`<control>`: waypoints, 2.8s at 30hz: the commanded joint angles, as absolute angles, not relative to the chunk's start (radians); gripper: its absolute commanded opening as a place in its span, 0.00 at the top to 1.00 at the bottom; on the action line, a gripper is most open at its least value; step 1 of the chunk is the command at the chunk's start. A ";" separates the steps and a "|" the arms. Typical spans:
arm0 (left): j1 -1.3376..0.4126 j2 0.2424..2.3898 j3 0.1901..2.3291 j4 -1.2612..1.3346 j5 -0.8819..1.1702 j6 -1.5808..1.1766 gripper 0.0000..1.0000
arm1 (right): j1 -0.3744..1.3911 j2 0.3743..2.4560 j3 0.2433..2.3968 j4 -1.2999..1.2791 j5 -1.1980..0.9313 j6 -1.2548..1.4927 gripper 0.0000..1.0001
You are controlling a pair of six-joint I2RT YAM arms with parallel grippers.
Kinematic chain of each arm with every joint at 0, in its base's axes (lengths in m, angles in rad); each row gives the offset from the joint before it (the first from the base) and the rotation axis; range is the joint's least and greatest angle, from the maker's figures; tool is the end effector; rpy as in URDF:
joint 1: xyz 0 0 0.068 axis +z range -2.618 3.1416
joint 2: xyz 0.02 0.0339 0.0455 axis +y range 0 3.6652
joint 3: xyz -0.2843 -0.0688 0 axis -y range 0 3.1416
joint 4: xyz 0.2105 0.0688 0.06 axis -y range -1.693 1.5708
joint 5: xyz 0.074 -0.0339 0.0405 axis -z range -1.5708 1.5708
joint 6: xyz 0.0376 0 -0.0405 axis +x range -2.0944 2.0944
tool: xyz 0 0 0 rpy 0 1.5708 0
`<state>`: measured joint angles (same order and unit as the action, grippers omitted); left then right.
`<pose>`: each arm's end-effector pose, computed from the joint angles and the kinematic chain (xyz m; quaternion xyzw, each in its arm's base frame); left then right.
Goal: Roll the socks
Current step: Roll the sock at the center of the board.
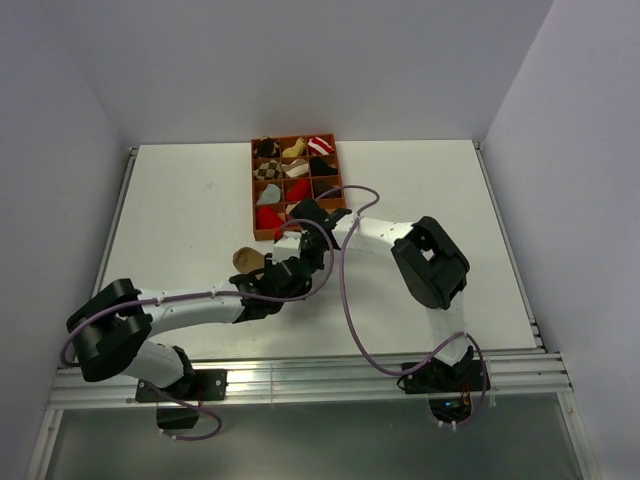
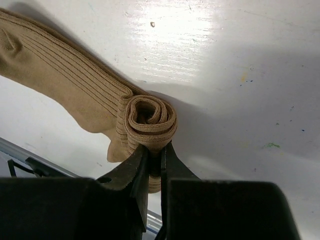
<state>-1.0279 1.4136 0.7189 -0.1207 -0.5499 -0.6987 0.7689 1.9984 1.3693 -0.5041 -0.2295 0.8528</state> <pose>0.1451 -0.2025 0.2284 0.0478 0.8989 -0.1057 0.4225 0.2745 0.2775 0.1967 0.0158 0.9699 0.2333 0.0675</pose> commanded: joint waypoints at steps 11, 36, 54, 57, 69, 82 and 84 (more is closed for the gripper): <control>-1.069 1.568 0.753 -0.095 -0.623 -0.673 0.53 | 0.770 2.042 1.358 -0.574 -0.232 0.841 1.00; -0.744 1.309 0.486 0.101 -0.042 -0.776 0.99 | 0.701 1.674 0.871 0.198 -0.314 1.028 0.37; -0.364 1.440 0.347 0.362 0.517 -0.951 0.99 | 0.750 1.747 0.762 0.456 -0.299 1.078 0.31; -0.356 1.450 0.336 0.371 0.518 -0.962 0.99 | 0.752 1.778 0.769 0.466 -0.288 1.088 0.32; -0.350 1.506 0.342 0.383 0.529 -0.969 0.99 | 0.778 1.913 0.810 0.535 -0.304 1.103 0.38; -0.350 1.482 0.365 0.325 0.500 -0.917 0.85 | 0.773 1.916 0.802 0.498 -0.334 1.048 0.95; -0.353 1.427 0.382 0.250 0.457 -0.885 0.76 | 0.772 1.890 0.834 0.389 -0.311 1.019 1.00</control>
